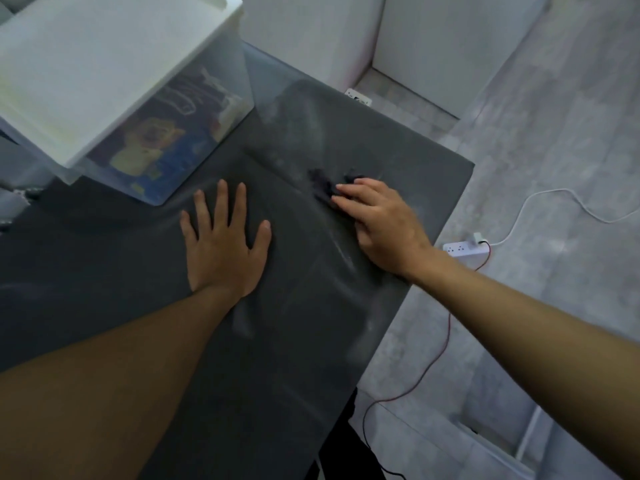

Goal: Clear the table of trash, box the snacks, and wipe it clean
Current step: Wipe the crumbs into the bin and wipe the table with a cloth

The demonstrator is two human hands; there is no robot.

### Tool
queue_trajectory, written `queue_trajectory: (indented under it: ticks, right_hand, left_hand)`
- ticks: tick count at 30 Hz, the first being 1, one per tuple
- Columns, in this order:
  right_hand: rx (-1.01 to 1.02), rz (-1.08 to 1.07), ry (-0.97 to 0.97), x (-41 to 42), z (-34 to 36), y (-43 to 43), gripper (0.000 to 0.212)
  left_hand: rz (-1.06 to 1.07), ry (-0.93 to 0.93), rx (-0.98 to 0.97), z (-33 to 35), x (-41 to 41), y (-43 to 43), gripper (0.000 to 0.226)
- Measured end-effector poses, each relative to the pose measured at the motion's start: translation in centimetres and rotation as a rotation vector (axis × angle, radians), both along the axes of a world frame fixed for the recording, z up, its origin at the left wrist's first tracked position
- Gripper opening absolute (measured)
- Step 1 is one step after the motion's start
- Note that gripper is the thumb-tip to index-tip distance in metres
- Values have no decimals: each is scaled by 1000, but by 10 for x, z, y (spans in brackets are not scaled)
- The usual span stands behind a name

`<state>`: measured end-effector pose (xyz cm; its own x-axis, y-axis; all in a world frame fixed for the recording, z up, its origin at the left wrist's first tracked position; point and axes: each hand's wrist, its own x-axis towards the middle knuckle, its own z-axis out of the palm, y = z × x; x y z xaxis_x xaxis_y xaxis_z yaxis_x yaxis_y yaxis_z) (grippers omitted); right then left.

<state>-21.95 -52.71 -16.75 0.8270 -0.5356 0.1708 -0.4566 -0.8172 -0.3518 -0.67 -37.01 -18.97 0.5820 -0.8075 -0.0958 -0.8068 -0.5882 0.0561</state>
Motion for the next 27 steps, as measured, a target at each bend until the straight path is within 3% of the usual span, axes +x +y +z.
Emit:
queue_trajectory:
  ticks: [2, 6, 8, 12, 14, 17, 18, 23, 24, 27]
  right_hand:
    - [-27, -119, 4, 5, -3, -21, 41]
    - [117, -620, -58, 45, -2, -43, 43]
    - [129, -525, -49, 66, 0, -27, 45]
    - [94, -24, 21, 73, 5, -19, 43]
    - [59, -105, 14, 82, 5, -42, 40]
    - [154, -491, -19, 106, 4, -65, 41]
    - [174, -516, -15, 116, 6, -62, 42]
    - [136, 111, 47, 120, 9, -30, 44]
    - [121, 95, 44, 118, 8, -35, 44]
    - [119, -247, -1, 120, 6, -40, 39]
  left_hand:
    - [2, -6, 4, 0, 0, 0, 74]
    - [1, -4, 9, -1, 2, -1, 74]
    - [5, -8, 7, -2, 2, -1, 74]
    - [11, -18, 15, -3, 2, -2, 74]
    - [9, -18, 13, -4, 3, -2, 74]
    - [5, -12, 7, -5, 4, -1, 75]
    - [7, -14, 6, -5, 5, -2, 75]
    - [17, -20, 12, -5, 4, -2, 77]
    - [21, -17, 12, -4, 5, -1, 79]
    - [27, 17, -15, -2, 5, -1, 85]
